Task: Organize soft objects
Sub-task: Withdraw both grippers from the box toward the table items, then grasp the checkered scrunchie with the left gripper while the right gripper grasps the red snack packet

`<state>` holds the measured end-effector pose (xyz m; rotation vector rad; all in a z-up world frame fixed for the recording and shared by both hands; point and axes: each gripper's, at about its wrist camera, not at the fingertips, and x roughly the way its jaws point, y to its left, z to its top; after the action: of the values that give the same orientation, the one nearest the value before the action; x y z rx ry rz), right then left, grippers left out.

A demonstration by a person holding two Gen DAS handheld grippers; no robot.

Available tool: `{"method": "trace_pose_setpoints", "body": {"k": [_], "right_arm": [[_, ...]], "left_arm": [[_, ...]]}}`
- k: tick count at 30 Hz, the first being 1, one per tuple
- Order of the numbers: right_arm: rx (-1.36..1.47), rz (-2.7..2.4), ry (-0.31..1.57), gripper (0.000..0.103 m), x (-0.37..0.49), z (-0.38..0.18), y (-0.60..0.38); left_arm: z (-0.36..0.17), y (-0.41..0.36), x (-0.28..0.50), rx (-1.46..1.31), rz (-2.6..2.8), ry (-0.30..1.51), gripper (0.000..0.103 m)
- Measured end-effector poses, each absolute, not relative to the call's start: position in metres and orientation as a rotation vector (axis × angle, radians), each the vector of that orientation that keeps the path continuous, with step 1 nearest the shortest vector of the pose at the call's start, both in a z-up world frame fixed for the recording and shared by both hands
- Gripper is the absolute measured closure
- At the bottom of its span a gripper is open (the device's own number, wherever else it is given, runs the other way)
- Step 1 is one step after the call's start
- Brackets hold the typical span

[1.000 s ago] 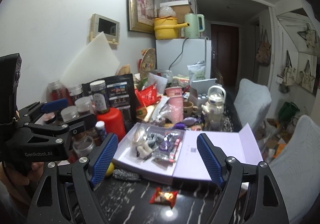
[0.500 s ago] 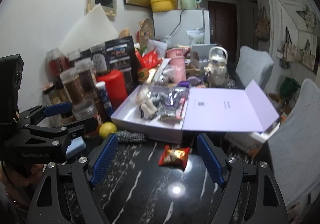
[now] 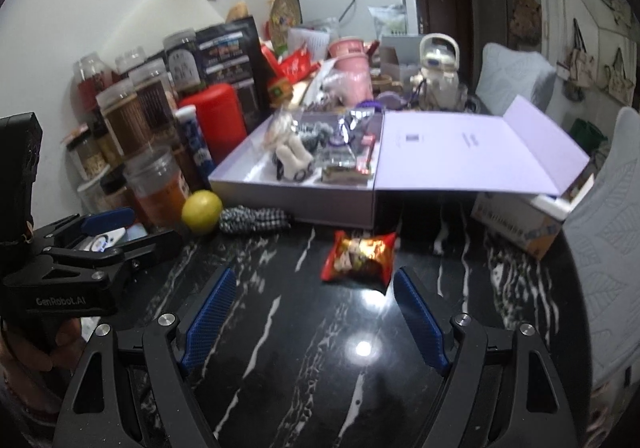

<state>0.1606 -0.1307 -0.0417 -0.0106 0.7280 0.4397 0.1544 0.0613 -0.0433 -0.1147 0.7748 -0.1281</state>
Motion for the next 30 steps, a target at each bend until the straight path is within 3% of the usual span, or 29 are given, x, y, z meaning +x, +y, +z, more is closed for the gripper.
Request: {"method": "trace_pose_setpoints", "body": {"k": [19,22,25,30], "right_arm": [[-0.024,0.408,0.834,0.026,0.225,-0.086,-0.127],[-0.021,0.401,0.842,0.026,0.231,-0.088,-0.131],[-0.014,0.394,0.85,0.026,0.235,-0.09,-0.135],[0.005,0.386,0.864,0.026,0.24,-0.094,-0.142]], "left_arm": [[-0.08,0.055,0.227,-0.046,-0.185,0.815,0.001],[-0.082,0.044,0.24,0.015,-0.207,0.806,0.004],[-0.088,0.038,0.255,0.055,-0.218,0.838,0.016],[-0.1,0.031,0.272,0.068,-0.233,0.893,0.016]]}}
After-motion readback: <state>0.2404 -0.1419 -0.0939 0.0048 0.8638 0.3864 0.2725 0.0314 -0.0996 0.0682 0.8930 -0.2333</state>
